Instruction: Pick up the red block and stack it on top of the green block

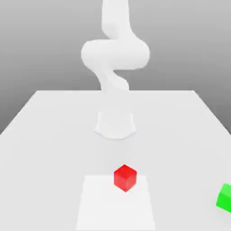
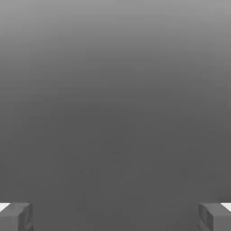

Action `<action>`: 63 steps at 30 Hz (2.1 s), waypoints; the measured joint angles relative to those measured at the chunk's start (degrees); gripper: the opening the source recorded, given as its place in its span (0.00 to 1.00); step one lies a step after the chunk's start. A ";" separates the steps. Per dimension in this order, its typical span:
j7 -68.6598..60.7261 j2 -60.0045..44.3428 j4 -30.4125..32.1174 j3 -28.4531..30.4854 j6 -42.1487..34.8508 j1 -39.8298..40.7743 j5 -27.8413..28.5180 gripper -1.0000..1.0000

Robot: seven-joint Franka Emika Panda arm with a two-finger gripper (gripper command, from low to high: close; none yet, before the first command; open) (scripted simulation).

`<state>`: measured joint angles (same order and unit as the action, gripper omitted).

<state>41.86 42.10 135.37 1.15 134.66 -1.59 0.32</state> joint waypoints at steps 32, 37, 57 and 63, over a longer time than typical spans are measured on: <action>-43.72 -52.85 28.91 1.65 40.26 -7.82 -6.34 0.00; -39.98 -43.80 30.22 3.28 32.60 -7.93 -1.11 0.00; -38.79 -56.32 -1.28 -9.45 13.36 -27.70 3.59 0.00; -37.66 -62.09 -2.11 -8.55 18.25 -28.88 5.21 1.00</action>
